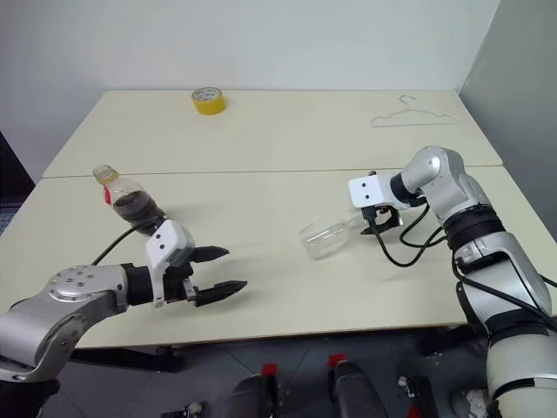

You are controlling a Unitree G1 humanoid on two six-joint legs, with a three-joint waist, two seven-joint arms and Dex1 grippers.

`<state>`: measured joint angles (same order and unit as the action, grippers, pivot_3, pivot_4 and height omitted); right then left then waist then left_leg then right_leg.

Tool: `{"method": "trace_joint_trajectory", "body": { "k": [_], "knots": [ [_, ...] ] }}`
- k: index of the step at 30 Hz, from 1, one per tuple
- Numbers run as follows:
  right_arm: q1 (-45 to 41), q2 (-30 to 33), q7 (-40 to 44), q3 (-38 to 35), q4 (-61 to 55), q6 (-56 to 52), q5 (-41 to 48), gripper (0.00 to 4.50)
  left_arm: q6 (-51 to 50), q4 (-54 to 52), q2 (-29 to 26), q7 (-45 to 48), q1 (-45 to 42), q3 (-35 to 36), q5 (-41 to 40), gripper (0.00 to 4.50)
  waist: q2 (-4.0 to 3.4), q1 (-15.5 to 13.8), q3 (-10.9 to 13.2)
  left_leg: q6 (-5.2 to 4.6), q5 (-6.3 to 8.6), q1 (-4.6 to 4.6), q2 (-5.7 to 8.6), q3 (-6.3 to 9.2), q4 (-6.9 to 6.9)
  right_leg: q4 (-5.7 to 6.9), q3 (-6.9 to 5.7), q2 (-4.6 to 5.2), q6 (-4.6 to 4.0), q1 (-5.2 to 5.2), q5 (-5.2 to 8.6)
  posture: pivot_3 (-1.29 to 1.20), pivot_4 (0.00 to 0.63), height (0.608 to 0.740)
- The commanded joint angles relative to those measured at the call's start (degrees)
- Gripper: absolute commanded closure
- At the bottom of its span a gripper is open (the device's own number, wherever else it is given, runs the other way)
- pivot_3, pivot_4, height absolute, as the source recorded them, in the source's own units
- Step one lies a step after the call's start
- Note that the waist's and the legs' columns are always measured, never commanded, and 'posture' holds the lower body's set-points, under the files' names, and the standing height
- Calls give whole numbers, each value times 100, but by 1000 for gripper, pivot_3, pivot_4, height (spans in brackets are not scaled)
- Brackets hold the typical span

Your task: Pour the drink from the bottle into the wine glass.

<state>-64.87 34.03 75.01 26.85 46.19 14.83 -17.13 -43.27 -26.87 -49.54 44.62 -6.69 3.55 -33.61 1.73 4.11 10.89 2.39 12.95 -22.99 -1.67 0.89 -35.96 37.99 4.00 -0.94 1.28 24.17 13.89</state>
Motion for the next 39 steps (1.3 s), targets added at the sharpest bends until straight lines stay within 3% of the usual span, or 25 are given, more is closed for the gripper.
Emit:
{"method": "trace_joint_trajectory", "body": {
  "k": [1, 9, 11, 14, 19, 23, 27, 33, 39],
  "knots": [
    [-220, -101, -96, 20, 305, 261, -144, 976, 49, -209, 47, -74, -61, -1, 94, 0, 0, -1, 0, 0, 0, 0, 0, 1, 0, 2, 0, 0, -1, 0, 0, 0, 150, 740],
    [-147, -292, -210, -17, 482, 399, -214, 3890, 102, -197, 110, -127, -68, -18, 231, 0, -1, -3, 1, 0, 0, 1, 3, -2, -9, 5, 2, 1, 5, -5, -3, 0, 150, 740],
    [-147, -296, -341, -94, 442, 437, -177, 4428, 102, -194, 135, -137, -84, -31, 262, 0, -1, -9, 0, 0, 0, 0, 2, -1, -10, 9, 2, 1, 5, -4, -3, 0, 150, 740],
    [-76, -307, -562, -292, 306, 452, 13, 4425, 111, -189, 169, -146, -101, -39, 296, 0, -1, -34, 1, 0, -1, 1, 4, 2, -10, 10, 0, 0, 4, -5, -2, 0, 150, 740],
    [603, -609, -945, -1283, -556, -82, 1150, 4425, 131, -173, 200, -146, -63, -15, 354, 0, 0, -39, 0, 1, 0, 0, 2, 4, -10, 9, 0, 0, 2, -7, -3, 0, 150, 740],
    [1522, -1304, -1798, -2215, -1994, -1312, 2275, 4425, 155, -181, 213, -134, 36, -4, 401, 0, -1, -53, 0, 1, -1, -1, -1, 14, -9, 15, -1, 1, -10, -7, -10, 0, 150, 740],
    [2394, -2088, -2822, -2631, -3144, -2140, 2846, 4425, 188, -116, 266, -128, -2, -111, 458, 0, -1, -88, 0, 2, -1, -1, -1, 25, -12, 22, -8, 0, -3, -9, -6, 0, 150, 740],
    [3120, -3025, -4032, -2477, -3511, -1800, 2635, 4425, 290, 113, 317, -34, -186, -228, 572, 0, -1, -84, 0, 3, -3, 2, 4, 18, -20, 25, -6, -2, 9, -10, -5, 0, 150, 740],
    [3175, -3553, -4840, -2112, -2812, -851, 2035, 4425, 353, 220, 383, 30, -275, -325, 673, 0, 0, -74, 0, 4, -3, 2, 5, 14, -17, 24, -5, -10, 7, -6, -4, 0, 150, 740]
  ]
}}
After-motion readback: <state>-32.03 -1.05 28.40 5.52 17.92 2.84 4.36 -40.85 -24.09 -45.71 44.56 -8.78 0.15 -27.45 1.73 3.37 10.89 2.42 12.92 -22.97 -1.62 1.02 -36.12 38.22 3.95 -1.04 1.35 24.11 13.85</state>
